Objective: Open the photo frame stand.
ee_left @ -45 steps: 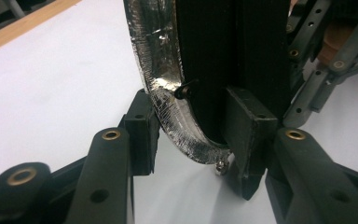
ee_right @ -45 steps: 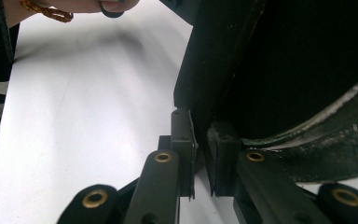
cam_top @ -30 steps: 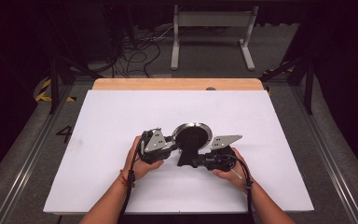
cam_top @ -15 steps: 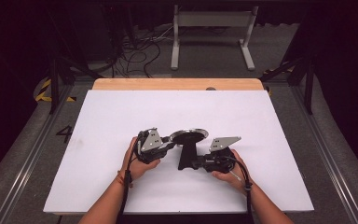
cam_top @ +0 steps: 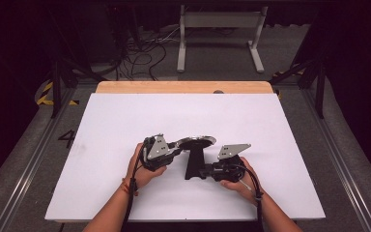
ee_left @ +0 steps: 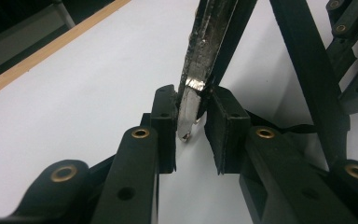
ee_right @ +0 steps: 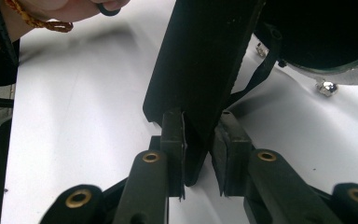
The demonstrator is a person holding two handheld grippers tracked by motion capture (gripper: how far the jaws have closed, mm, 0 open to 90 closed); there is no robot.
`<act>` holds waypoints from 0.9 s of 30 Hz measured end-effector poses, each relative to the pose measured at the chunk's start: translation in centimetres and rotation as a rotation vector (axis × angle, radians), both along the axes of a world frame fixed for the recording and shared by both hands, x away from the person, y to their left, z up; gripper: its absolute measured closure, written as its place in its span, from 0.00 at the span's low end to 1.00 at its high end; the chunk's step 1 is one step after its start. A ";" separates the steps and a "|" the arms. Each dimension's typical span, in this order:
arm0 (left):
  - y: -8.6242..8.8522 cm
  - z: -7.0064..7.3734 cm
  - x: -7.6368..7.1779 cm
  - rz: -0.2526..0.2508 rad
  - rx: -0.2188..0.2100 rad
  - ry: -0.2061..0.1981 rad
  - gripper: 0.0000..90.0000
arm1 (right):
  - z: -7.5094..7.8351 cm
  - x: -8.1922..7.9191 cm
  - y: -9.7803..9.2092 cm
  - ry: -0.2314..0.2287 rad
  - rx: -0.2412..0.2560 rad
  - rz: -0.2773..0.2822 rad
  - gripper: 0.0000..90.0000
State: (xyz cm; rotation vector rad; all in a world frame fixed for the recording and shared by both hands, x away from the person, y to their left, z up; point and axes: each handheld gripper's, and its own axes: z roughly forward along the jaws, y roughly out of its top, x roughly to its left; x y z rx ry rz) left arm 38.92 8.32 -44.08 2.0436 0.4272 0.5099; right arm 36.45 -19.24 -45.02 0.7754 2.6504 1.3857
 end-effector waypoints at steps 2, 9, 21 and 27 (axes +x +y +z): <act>0.0 0.0 -0.1 -0.006 0.015 -0.008 0.82 | 0.0 -0.1 0.0 -0.002 -0.010 0.000 0.84; 0.1 -0.1 -0.2 -0.004 0.012 -0.001 0.82 | 0.0 -0.3 0.1 -0.020 -0.029 -0.005 0.84; 0.7 0.0 0.0 -0.004 0.005 0.030 0.77 | 0.8 -0.5 -0.4 -0.047 -0.049 -0.048 0.78; 1.1 0.3 0.0 -0.014 0.010 0.033 0.75 | 1.5 -0.6 -0.9 -0.071 -0.050 -0.061 0.74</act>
